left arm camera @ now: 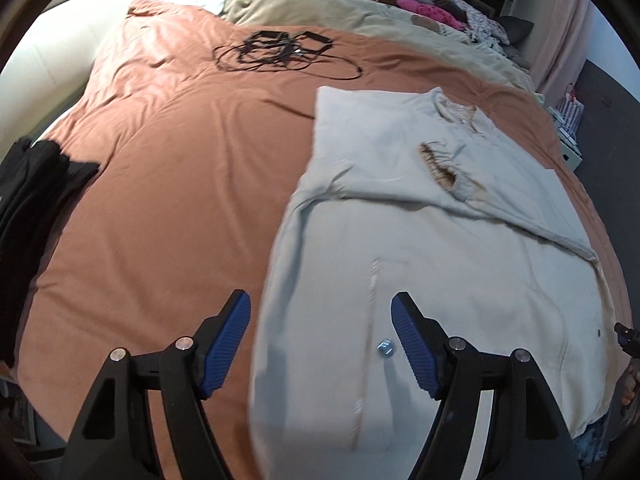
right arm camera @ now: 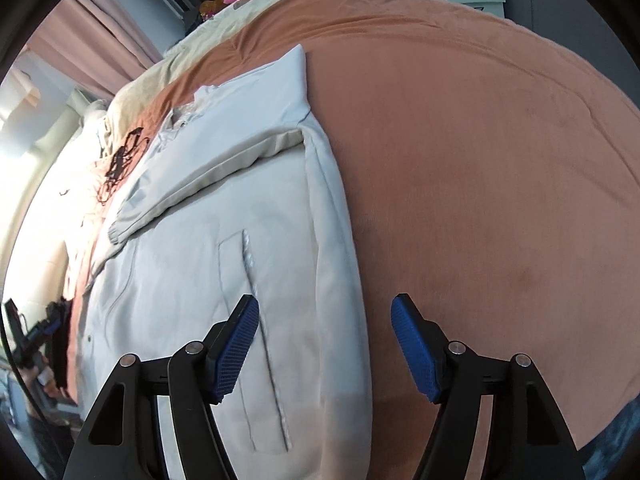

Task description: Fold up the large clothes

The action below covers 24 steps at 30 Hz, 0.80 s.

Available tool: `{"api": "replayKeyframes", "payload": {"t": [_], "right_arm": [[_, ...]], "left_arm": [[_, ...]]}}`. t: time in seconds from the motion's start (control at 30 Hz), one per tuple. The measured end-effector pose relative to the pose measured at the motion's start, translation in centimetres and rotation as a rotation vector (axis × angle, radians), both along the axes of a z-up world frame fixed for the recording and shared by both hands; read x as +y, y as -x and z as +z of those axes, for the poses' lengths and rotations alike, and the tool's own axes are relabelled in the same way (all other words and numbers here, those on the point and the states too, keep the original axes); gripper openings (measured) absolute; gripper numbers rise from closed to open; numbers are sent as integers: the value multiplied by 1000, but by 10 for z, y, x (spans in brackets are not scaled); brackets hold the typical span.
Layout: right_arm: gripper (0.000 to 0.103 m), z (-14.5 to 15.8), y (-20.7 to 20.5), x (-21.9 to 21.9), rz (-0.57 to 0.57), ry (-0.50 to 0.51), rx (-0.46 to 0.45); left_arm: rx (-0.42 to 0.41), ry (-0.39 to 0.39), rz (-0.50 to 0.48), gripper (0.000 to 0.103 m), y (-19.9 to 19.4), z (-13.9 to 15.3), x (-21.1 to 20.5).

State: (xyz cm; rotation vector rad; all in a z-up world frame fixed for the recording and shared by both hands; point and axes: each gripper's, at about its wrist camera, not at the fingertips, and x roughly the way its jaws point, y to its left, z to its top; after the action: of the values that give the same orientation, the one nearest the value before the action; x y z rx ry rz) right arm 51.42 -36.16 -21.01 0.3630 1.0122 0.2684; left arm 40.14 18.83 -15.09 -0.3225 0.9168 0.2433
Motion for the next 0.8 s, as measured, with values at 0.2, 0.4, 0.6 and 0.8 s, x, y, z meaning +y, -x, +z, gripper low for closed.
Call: {"api": "replayKeyframes", "payload": {"t": [0.2,0.4,0.6,0.8], "right_arm": [[64,-16,23,-2,3,-37,16],[60,-32,55,-4,7,-111,1],[50,-43,81,-3,47,-264,-6],[49,-55,99,5,66,-392,-7]], "left_arm": [[21,55,59,72,42,-25,23],[34,189,42,48,65,-53,26],[28,315,-14,39,78,-72,13],[19,482,-60,39,90,-83,2]]}}
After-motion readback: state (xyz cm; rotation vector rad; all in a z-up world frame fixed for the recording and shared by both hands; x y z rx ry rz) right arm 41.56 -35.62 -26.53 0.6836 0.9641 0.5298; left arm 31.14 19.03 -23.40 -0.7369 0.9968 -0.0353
